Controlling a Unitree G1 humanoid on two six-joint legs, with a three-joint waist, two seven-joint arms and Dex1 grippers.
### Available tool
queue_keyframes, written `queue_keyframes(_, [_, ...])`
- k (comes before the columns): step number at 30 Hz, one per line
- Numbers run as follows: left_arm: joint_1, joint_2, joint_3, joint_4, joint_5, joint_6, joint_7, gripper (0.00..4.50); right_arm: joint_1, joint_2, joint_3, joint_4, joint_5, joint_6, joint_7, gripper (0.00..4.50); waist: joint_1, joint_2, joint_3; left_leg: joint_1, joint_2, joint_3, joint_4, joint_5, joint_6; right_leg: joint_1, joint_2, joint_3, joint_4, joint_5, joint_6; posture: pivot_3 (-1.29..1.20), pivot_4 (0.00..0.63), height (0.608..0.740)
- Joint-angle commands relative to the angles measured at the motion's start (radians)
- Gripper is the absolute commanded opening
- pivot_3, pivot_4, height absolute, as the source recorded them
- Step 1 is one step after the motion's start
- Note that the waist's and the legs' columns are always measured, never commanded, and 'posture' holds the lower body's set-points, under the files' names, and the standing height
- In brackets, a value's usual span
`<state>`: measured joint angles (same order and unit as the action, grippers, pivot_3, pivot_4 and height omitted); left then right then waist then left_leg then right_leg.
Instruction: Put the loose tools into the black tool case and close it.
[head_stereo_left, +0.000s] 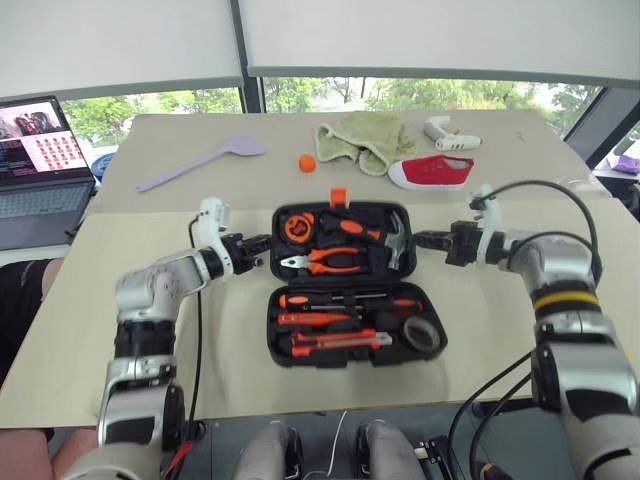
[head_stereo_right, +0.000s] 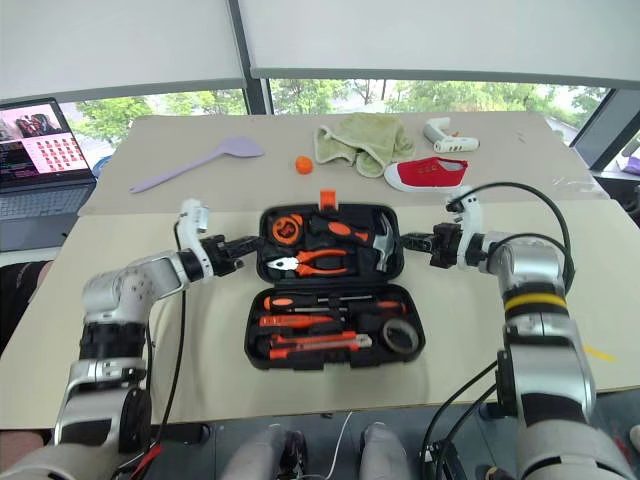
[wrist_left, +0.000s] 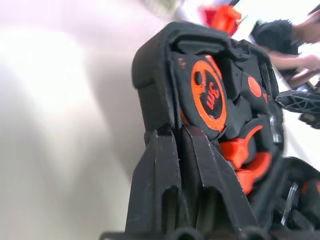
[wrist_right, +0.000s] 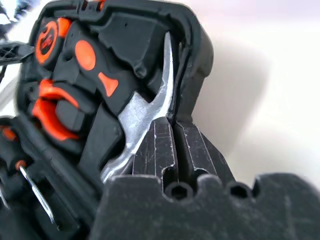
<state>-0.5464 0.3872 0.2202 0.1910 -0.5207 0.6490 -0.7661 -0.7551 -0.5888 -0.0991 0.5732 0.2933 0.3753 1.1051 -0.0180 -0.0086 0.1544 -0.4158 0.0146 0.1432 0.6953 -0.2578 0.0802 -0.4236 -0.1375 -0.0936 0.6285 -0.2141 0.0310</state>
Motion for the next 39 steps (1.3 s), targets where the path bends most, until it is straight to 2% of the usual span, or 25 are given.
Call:
queue_keyframes(1, [0.094,0.041,-0.004,-0.130,0.059,-0.274,-0.096,0.05,0.114,-0.040,-0.030,-0.234,-0.084,-0.462,-0.030,0.00,0.001,0.000,0.000,0.001,0.001,0.000,0.000,0.000,0.000,0.000,0.001,0.000,0.001,0.000,0.000,0.00,0.150,0.740])
queue_keyframes(5, [0.256,0.062,-0.015,-0.225,0.129,-0.497,-0.132,0.05,0.321,-0.055,-0.060,-0.381,-0.081,-0.700,-0.026,0.00,0.004,0.000,0.000,0.001,0.002,0.000,-0.002,0.001,-0.001,0.001,0.003,-0.001,-0.004,0.000,0.000,0.00,0.150,0.740])
queue_keyframes(7, [0.376,0.059,-0.010,-0.264,0.175,-0.698,-0.168,0.05,0.444,-0.081,-0.070,-0.404,-0.107,-0.872,-0.013,0.00,0.004,0.001,0.000,0.003,0.002,0.000,-0.002,0.001,-0.001,0.002,0.002,0.000,-0.006,0.000,0.000,0.00,0.150,0.740])
queue_keyframes(11, [0.570,0.055,0.016,-0.327,0.192,-0.868,-0.175,0.05,0.608,-0.118,-0.080,-0.367,-0.186,-1.234,-0.051,0.00,0.003,0.001,0.000,0.014,0.002,0.003,-0.007,0.000,-0.001,0.011,0.000,0.001,-0.011,-0.001,-0.002,0.00,0.150,0.740])
queue_keyframes(12, [0.618,0.056,0.020,-0.334,0.196,-0.902,-0.178,0.05,0.643,-0.130,-0.073,-0.336,-0.220,-1.319,-0.061,0.00,0.004,0.001,0.000,0.017,0.003,0.002,-0.008,-0.004,-0.007,0.014,-0.001,0.000,-0.012,-0.001,-0.002,0.00,0.150,0.740])
queue_keyframes(14, [0.685,0.062,0.016,-0.333,0.216,-0.951,-0.174,0.05,0.677,-0.145,-0.063,-0.261,-0.269,-1.437,-0.094,0.00,0.004,0.001,-0.001,0.020,0.003,0.002,-0.011,-0.007,-0.007,0.017,-0.002,-0.001,-0.014,-0.001,-0.002,0.00,0.150,0.740])
queue_keyframes(15, [0.719,0.073,0.004,-0.333,0.212,-0.956,-0.190,0.59,0.691,-0.155,-0.049,-0.218,-0.285,-1.472,-0.105,0.00,0.004,0.001,-0.001,0.024,0.003,0.002,-0.012,-0.007,-0.007,0.020,-0.004,0.000,-0.015,-0.001,-0.002,0.00,0.150,0.740])
queue_keyframes(16, [0.739,0.082,-0.006,-0.333,0.208,-0.958,-0.199,0.74,0.698,-0.165,-0.036,-0.186,-0.294,-1.496,-0.116,0.00,0.004,0.001,-0.001,0.026,0.003,0.002,-0.012,-0.008,-0.006,0.021,-0.005,0.000,-0.015,-0.001,-0.002,0.00,0.150,0.740])
queue_keyframes(18, [0.774,0.080,0.000,-0.312,0.213,-0.976,-0.180,1.36,0.724,-0.192,0.006,-0.113,-0.304,-1.522,-0.118,0.73,0.009,0.001,-0.001,0.028,0.003,0.002,-0.013,-0.009,-0.004,0.020,-0.007,-0.001,-0.016,-0.002,-0.002,0.00,0.150,0.740])
queue_keyframes(19, [0.784,0.083,0.005,-0.299,0.215,-0.985,-0.172,1.85,0.725,-0.198,0.015,-0.083,-0.315,-1.540,-0.135,1.01,0.015,0.000,-0.001,0.028,0.002,0.002,-0.013,-0.010,-0.003,0.020,-0.009,-0.001,-0.016,-0.003,-0.002,0.00,0.150,0.740])
queue_keyframes(20, [0.794,0.094,0.022,-0.288,0.206,-0.976,-0.164,1.95,0.729,-0.210,0.022,-0.060,-0.310,-1.542,-0.144,1.10,0.024,-0.001,0.000,0.028,0.002,0.002,-0.012,-0.010,-0.002,0.020,-0.010,-0.002,-0.017,-0.003,-0.001,0.00,0.150,0.740])
queue_keyframes(21, [0.800,0.108,0.049,-0.280,0.184,-0.939,-0.149,2.53,0.732,-0.229,0.021,-0.051,-0.305,-1.536,-0.155,1.68,0.027,-0.001,0.000,0.027,0.002,0.002,-0.011,-0.010,-0.001,0.019,-0.010,-0.002,-0.017,-0.003,-0.001,0.00,0.150,0.740])
queue_keyframes(22, [0.804,0.118,0.069,-0.273,0.168,-0.913,-0.139,2.74,0.734,-0.242,0.022,-0.045,-0.301,-1.531,-0.164,1.90,0.026,0.000,0.000,0.026,0.002,0.002,-0.011,-0.011,-0.001,0.018,-0.011,-0.002,-0.017,-0.003,-0.001,0.00,0.150,0.740])
queue_keyframes(23, [0.806,0.133,0.085,-0.266,0.153,-0.889,-0.135,3.23,0.737,-0.258,0.022,-0.042,-0.297,-1.536,-0.174,2.35,0.026,0.000,0.000,0.027,0.002,0.002,-0.011,-0.011,-0.001,0.019,-0.011,-0.001,-0.017,-0.003,-0.001,0.00,0.150,0.740])
queue_keyframes(24, [0.804,0.154,0.094,-0.252,0.150,-0.877,-0.143,3.26,0.753,-0.276,0.024,-0.053,-0.272,-1.531,-0.174,2.69,0.027,0.000,0.000,0.027,0.002,0.002,-0.011,-0.011,-0.001,0.019,-0.012,-0.001,-0.017,-0.003,-0.001,0.00,0.150,0.740])
queue_keyframes(25, [0.797,0.176,0.093,-0.240,0.152,-0.864,-0.154,3.26,0.780,-0.295,0.027,-0.087,-0.224,-1.498,-0.167,3.01,0.029,0.000,0.000,0.027,0.002,0.001,-0.011,-0.011,-0.001,0.019,-0.013,-0.001,-0.017,-0.003,-0.001,0.00,0.150,0.740])
queue_keyframes(29, [0.734,0.209,0.068,-0.226,0.126,-0.811,-0.170,3.26,0.896,-0.359,0.054,-0.259,-0.034,-1.297,-0.108,3.01,0.033,0.000,0.000,0.026,0.002,0.000,-0.011,-0.011,-0.001,0.019,-0.015,-0.002,-0.017,-0.003,-0.002,0.00,0.150,0.740])
queue_keyframes(30, [0.707,0.211,0.056,-0.227,0.120,-0.787,-0.171,3.26,0.938,-0.378,0.060,-0.323,0.023,-1.214,-0.084,2.76,0.035,0.000,0.000,0.026,0.002,0.000,-0.011,-0.011,-0.001,0.019,-0.015,-0.002,-0.017,-0.003,-0.002,0.00,0.150,0.740])
queue_keyframes(33, [0.566,0.199,-0.007,-0.223,0.120,-0.702,-0.157,2.52,1.064,-0.422,0.064,-0.537,0.166,-0.980,-0.050,1.86,0.042,0.000,0.000,0.025,0.002,-0.001,-0.011,-0.011,-0.001,0.019,-0.017,-0.003,-0.017,-0.003,-0.002,0.00,0.150,0.740])
queue_keyframes(36, [0.404,0.196,-0.098,-0.212,0.125,-0.573,-0.167,1.46,1.128,-0.450,0.117,-0.716,0.154,-0.797,-0.047,0.89,0.044,-0.001,-0.001,0.025,0.002,-0.002,-0.011,-0.011,-0.001,0.020,-0.016,-0.003,-0.017,-0.002,-0.001,0.00,0.150,0.740])
queue_keyframes(38, [0.329,0.205,-0.152,-0.198,0.137,-0.499,-0.186,0.70,1.122,-0.451,0.149,-0.780,0.098,-0.701,-0.066,0.18,0.041,-0.001,-0.001,0.024,0.002,-0.002,-0.011,-0.011,-0.001,0.020,-0.014,-0.003,-0.017,-0.002,-0.001,0.00,0.150,0.740])
queue_keyframes(39, [0.297,0.211,-0.186,-0.180,0.160,-0.483,-0.201,0.24,1.098,-0.430,0.162,-0.799,0.079,-0.658,-0.091,0.00,0.038,-0.001,-0.001,0.024,0.002,-0.001,-0.011,-0.010,-0.002,0.021,-0.010,-0.003,-0.016,-0.002,-0.001,0.00,0.150,0.740])
